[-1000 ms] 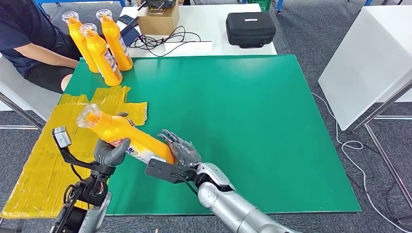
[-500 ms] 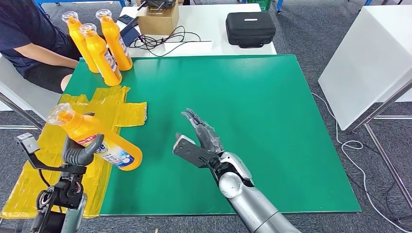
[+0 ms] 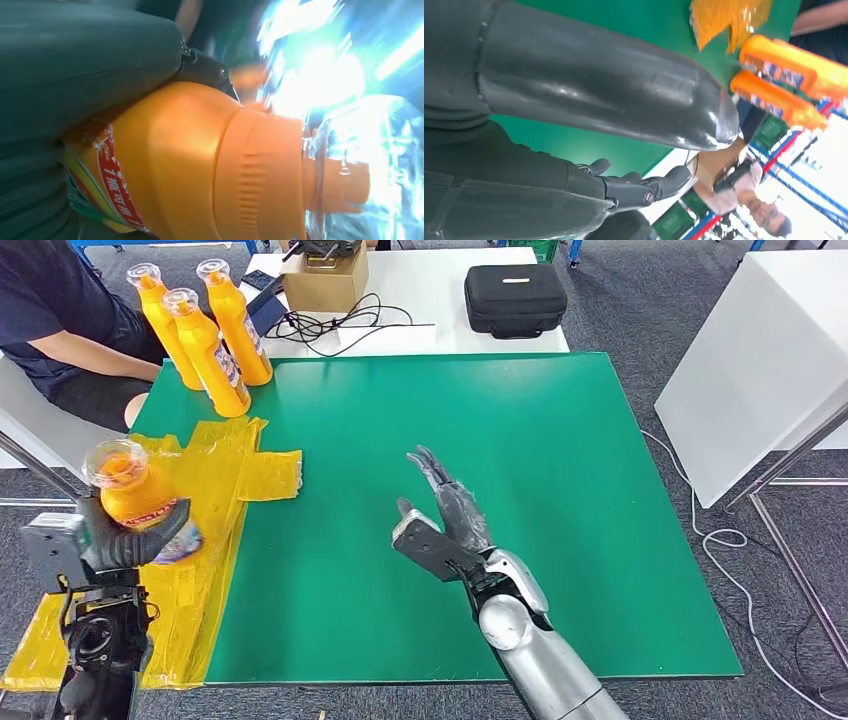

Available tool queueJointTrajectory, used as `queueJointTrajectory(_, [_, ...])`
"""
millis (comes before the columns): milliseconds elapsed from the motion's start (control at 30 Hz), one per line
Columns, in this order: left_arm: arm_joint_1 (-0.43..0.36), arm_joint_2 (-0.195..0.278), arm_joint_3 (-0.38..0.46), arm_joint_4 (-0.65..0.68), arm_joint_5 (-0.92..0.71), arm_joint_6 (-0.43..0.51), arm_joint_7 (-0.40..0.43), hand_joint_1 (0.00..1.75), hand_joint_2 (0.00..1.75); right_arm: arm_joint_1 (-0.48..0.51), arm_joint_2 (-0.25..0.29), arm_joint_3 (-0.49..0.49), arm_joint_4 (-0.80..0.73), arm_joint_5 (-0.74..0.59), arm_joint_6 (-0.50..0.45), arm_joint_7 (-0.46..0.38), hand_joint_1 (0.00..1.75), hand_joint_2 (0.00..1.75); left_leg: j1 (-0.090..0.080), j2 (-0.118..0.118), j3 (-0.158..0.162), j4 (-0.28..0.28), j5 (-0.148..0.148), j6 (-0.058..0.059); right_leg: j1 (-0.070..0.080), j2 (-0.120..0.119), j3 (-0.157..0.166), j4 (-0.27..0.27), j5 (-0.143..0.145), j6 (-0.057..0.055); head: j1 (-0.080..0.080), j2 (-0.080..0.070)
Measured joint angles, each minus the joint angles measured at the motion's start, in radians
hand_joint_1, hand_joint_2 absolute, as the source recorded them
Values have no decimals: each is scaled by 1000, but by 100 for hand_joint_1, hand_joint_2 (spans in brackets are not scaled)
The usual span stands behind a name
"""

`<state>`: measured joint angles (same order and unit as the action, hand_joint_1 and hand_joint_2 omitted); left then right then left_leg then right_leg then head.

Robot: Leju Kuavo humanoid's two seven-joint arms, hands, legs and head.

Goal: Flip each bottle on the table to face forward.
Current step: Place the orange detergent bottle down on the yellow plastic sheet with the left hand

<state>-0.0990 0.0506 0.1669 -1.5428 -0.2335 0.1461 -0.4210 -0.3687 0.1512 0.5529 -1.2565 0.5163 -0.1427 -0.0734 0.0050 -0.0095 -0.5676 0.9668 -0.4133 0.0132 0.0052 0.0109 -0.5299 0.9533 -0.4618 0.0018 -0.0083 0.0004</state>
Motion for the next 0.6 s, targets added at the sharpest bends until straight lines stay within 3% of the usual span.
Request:
queueJointTrajectory(133, [3, -22, -120, -48, -524, 367, 23, 175, 175, 9, -26, -42, -51, -32, 17, -20, 0, 0, -1, -2, 0, 0, 0, 0, -1, -2, 1, 0, 0, 0, 0, 0])
queueJointTrajectory(200, [3, -28, -195, -43, -651, 483, 49, 175, 175, 9, -38, -57, -64, -48, 25, -28, 0, 0, -1, -1, 0, 0, 0, 0, -1, -1, 1, 0, 0, 0, 0, 0])
queueJointTrajectory(333, [3, -29, -282, -29, -660, 534, 70, 175, 175, 10, -54, -73, -78, -56, 32, -34, 0, 0, -1, 1, 0, 1, 0, 1, -2, 0, 1, 0, 0, 1, 0, 0])
queueJointTrajectory(600, [2, -29, -330, -14, -674, 535, 77, 175, 175, 13, -73, -78, -89, -61, 34, -38, 0, 0, 0, 0, 0, 1, 0, 0, 0, 0, 1, 0, 0, 1, 0, 0])
